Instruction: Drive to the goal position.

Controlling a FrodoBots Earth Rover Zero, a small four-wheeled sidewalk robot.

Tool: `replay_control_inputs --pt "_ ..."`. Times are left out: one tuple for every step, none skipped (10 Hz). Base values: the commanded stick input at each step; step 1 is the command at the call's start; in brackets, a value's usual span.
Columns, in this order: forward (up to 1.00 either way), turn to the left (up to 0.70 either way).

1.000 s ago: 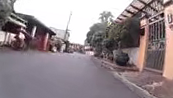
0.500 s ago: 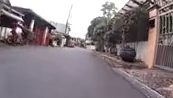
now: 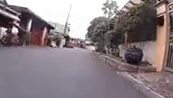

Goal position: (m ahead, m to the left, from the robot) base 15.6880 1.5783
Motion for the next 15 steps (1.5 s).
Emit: replay_control_inputs --pt "1.00 0.02" --pt "1.00 0.03" --pt "1.00 0.03" --pt "1.00 0.03" --pt "1.00 0.02" --pt "1.00 0.02" --pt "1.00 0.02" --pt "1.00 0.03" --pt "1.00 0.03" --pt "1.00 0.02" --pt "1.00 0.02" --pt "1.00 0.02" --pt "1.00 0.03" --pt "1.00 0.02" --pt "1.00 0.02"
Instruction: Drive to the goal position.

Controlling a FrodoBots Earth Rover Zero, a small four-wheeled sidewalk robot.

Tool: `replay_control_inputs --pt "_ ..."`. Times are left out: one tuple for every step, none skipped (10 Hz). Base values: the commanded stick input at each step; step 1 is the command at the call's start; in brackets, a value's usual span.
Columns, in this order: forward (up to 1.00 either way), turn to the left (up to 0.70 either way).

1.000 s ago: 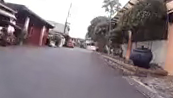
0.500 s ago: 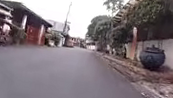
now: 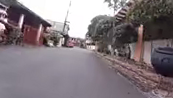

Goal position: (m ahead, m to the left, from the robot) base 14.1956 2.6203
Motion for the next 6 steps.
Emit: replay_control_inputs --pt "1.00 0.02" --pt "1.00 0.02" --pt "1.00 0.02" --pt "1.00 0.02" --pt "1.00 0.02" --pt "1.00 0.03"
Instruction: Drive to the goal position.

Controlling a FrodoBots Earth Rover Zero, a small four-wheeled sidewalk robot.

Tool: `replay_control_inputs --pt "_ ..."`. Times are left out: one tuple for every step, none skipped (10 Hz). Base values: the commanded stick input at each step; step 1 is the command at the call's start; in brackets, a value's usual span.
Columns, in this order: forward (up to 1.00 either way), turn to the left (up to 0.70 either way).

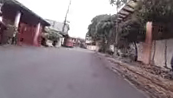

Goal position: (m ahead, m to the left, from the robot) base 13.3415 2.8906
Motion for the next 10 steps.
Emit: replay_control_inputs --pt "1.00 0.03" --pt "1.00 0.02" --pt "1.00 0.03" --pt "1.00 0.02" --pt "1.00 0.03" --pt "1.00 0.02" --pt "1.00 0.02" --pt "1.00 0.02" --pt "1.00 0.02" --pt "1.00 0.02"
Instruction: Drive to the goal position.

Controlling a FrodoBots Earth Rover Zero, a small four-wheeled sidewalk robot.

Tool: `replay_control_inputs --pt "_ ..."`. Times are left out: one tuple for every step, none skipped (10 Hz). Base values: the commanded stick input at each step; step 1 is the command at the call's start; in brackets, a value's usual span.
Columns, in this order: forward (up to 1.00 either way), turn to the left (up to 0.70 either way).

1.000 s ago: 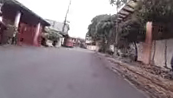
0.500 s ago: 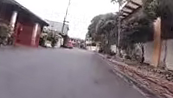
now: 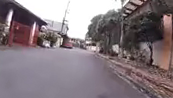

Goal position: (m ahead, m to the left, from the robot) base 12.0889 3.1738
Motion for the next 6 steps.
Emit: replay_control_inputs --pt "1.00 0.02" --pt "1.00 0.02" --pt "1.00 0.02" --pt "1.00 0.03" --pt "1.00 0.03" --pt "1.00 0.04"
